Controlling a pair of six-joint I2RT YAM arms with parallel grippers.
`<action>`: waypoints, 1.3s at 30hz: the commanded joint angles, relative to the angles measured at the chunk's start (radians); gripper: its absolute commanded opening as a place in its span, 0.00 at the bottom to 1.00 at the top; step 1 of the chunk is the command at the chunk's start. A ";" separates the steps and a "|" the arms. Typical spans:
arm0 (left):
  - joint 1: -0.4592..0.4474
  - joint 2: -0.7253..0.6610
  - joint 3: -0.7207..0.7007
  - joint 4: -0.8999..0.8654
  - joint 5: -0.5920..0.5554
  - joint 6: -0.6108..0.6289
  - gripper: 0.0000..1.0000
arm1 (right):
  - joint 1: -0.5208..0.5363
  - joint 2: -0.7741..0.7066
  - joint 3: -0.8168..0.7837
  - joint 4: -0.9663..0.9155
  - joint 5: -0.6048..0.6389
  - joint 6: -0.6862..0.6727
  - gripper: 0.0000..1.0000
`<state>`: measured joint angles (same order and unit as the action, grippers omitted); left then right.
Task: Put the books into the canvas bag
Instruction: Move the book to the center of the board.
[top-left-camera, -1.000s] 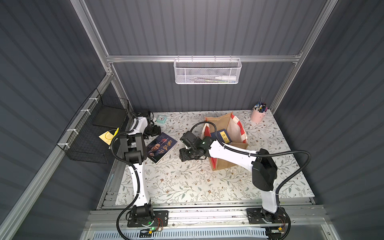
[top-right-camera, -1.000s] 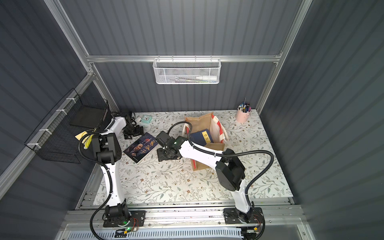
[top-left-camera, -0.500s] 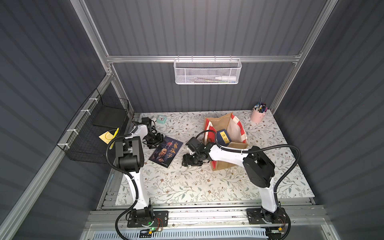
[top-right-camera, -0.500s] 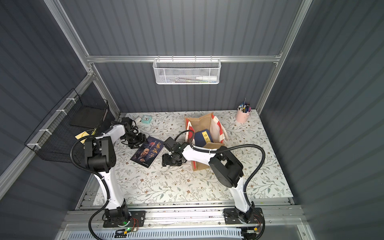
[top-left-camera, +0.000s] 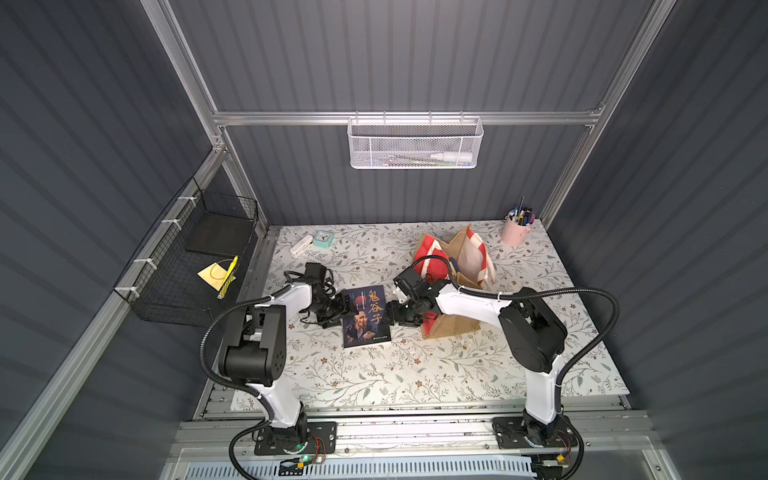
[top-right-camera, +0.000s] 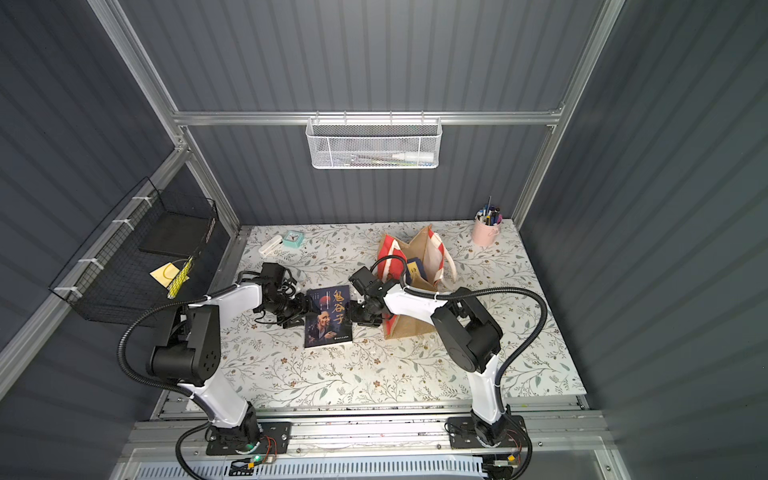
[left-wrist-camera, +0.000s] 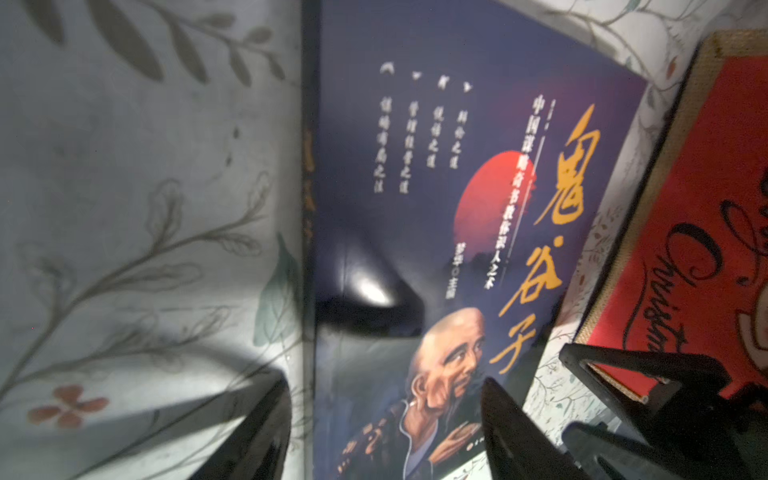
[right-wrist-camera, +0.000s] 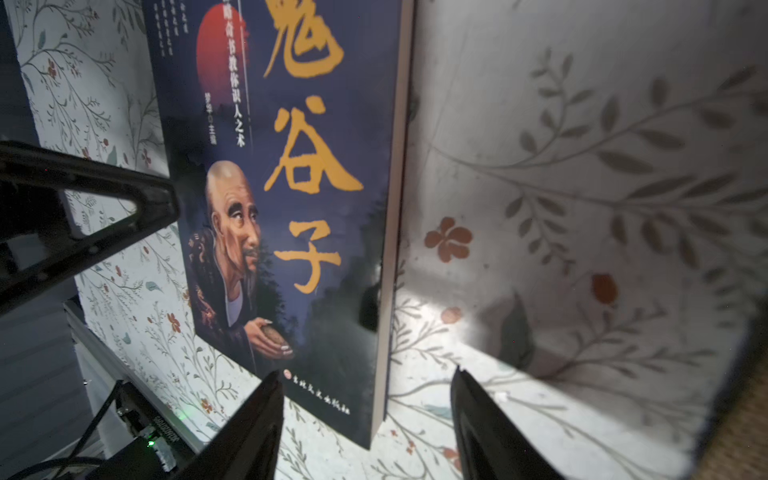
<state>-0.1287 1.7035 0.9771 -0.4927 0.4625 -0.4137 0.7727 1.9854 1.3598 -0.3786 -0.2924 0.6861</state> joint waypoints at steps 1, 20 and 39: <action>0.008 -0.054 -0.062 0.119 0.076 -0.070 0.72 | -0.028 0.019 0.026 -0.001 0.002 -0.025 0.52; 0.041 -0.092 -0.238 0.355 0.297 -0.154 0.72 | -0.012 0.105 0.086 -0.022 0.022 0.003 0.41; 0.107 -0.280 -0.333 0.312 0.122 -0.201 0.76 | -0.033 0.169 0.183 -0.150 0.106 -0.111 0.51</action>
<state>-0.0242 1.4498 0.6647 -0.1635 0.6289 -0.5846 0.7559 2.1304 1.5368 -0.5064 -0.1825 0.5755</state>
